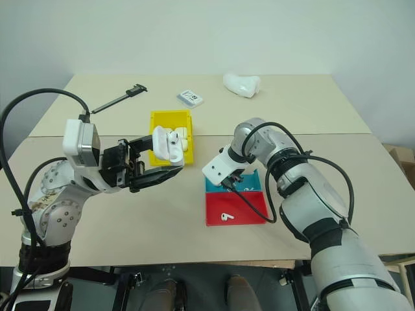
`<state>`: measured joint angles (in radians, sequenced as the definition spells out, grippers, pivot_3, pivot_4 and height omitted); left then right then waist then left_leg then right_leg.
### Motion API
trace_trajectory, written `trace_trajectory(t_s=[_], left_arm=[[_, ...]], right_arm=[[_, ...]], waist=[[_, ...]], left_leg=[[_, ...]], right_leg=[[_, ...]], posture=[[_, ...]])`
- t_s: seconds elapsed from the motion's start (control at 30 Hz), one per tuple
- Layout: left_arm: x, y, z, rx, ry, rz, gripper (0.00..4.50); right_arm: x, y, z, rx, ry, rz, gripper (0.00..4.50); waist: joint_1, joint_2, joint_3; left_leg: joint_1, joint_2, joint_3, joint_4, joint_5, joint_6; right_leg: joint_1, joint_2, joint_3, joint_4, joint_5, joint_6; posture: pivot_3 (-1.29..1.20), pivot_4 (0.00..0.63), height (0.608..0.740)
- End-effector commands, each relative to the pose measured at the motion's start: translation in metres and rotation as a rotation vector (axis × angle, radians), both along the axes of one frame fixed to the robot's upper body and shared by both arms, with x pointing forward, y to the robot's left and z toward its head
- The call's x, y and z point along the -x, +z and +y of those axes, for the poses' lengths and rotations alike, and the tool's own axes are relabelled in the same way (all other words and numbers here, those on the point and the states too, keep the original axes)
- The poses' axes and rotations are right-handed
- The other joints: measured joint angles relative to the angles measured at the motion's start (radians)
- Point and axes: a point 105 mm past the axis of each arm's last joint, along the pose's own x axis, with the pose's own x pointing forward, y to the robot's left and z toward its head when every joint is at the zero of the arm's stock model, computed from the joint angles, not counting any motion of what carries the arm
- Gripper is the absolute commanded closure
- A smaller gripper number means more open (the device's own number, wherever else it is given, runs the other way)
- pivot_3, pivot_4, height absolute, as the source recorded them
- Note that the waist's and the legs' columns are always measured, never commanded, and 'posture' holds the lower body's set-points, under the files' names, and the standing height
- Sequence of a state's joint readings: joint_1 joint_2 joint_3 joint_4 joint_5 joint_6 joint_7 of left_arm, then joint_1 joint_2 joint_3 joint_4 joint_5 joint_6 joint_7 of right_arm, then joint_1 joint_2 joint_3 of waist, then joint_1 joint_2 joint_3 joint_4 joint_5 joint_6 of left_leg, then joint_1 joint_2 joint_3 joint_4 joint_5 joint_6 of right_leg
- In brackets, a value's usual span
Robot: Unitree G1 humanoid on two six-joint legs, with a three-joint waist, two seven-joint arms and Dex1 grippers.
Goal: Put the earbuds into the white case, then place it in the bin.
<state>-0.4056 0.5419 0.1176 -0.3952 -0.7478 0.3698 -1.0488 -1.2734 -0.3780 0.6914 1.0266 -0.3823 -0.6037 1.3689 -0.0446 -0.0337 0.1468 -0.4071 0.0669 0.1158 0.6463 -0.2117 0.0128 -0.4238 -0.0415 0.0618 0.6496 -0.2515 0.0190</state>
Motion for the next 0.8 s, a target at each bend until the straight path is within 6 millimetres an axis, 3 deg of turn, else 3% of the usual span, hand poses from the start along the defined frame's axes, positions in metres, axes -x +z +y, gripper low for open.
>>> trace_trajectory(t_s=[0.03,0.63,0.73,0.8], left_arm=[[0.009,0.01,0.001,0.015,-0.004,-0.06,1.76],[0.009,0.009,0.0,0.011,0.003,-0.052,1.76],[0.009,0.009,0.0,0.009,0.004,-0.051,1.76],[0.01,0.009,0.0,0.009,0.003,-0.051,1.76]], right_arm=[[-0.004,0.013,0.009,-0.036,0.023,-0.046,2.43],[-0.005,-0.003,0.004,0.001,-0.002,-0.035,2.43],[-0.004,-0.006,0.003,0.013,-0.001,-0.024,3.07],[-0.003,-0.008,0.001,0.019,-0.002,-0.022,3.74]], waist=[[0.0,0.0,0.0],[0.001,0.0,0.0],[0.001,0.0,0.0],[0.001,0.0,0.0]], left_leg=[[0.0,0.0,0.0,0.0,0.0,0.0],[0.002,0.0,0.0,0.0,0.0,0.0],[0.002,0.0,0.0,0.0,0.0,0.0],[0.002,0.0,0.0,0.0,0.0,0.0]], right_leg=[[0.0,0.0,0.0,0.0,0.0,0.0],[0.001,0.0,0.0,0.0,0.0,0.0],[0.001,0.0,0.0,0.0,0.0,0.0],[0.001,0.0,0.0,0.0,0.0,0.0]], posture=[[0.0,0.15,0.74],[0.0,0.15,0.74],[0.0,0.15,0.74],[0.0,0.15,0.74]])
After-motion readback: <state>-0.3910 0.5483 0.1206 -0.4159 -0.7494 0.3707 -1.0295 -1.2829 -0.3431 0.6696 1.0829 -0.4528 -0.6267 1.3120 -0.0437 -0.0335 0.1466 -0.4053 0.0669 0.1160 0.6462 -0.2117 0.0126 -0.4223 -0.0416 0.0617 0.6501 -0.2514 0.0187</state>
